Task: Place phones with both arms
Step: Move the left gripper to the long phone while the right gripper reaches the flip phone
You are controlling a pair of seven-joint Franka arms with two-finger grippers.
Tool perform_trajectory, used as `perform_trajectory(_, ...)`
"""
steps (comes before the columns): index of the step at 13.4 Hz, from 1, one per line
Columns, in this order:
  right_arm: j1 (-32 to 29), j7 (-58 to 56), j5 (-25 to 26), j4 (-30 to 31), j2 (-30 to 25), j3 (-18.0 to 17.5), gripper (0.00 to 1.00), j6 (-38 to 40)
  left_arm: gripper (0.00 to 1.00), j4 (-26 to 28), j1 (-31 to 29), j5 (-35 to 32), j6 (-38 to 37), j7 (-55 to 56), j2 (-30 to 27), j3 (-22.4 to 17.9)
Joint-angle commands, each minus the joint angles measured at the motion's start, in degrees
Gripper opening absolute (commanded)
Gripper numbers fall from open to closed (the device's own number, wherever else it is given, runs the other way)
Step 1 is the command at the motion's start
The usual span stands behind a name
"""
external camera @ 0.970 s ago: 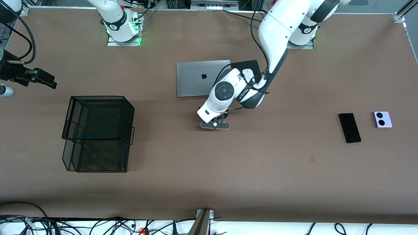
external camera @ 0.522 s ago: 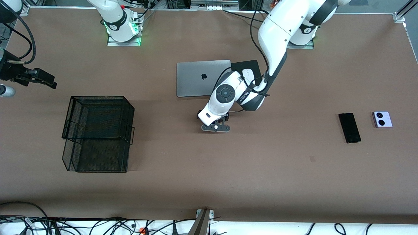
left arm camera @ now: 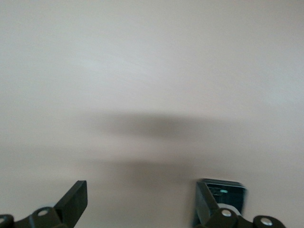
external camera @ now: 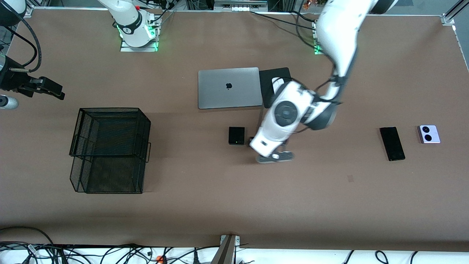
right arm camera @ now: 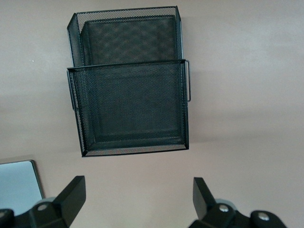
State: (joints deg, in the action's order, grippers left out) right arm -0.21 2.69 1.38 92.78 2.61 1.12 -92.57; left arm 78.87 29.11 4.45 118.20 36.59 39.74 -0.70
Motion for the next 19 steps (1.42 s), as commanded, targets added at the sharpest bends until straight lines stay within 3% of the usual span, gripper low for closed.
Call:
perform_trajectory(1, 0.0, 0.8, -1.1, -0.6, 2.1, -0.9, 1.00, -1.2, 1.00, 1.5, -3.7, -0.1, -6.5, -0.7, -4.5, -1.3)
perform_trajectory(4, 6.4, 2.3, -1.2, -0.5, 4.7, -0.9, 1.00, -4.5, 1.00, 1.3, -10.5, -1.0, -11.7, -6.5, -5.7, -1.5)
perform_trajectory(9, 22.5, 26.9, -1.0, -2.3, 9.3, -1.6, 1.00, -8.8, 1.00, 2.6, -21.7, -7.8, -15.5, -17.9, -4.9, -1.5)
perform_trajectory(12, 33.5, 41.2, -0.5, -7.2, 15.3, -1.5, 1.00, -12.4, 1.00, 5.7, -25.4, -14.1, -15.8, -19.4, -1.8, -1.6)
perform_trajectory(15, 41.8, 49.8, -0.4, -14.1, 24.0, -1.4, 1.00, -16.1, 1.00, 5.6, -30.3, -15.6, -15.2, -21.5, 0.0, -1.5)
perform_trajectory(19, 45.8, 52.9, 0.8, -16.3, 33.1, -1.4, 1.00, -23.3, 1.00, 5.6, -35.8, -14.6, -13.9, -31.9, 0.2, -0.9)
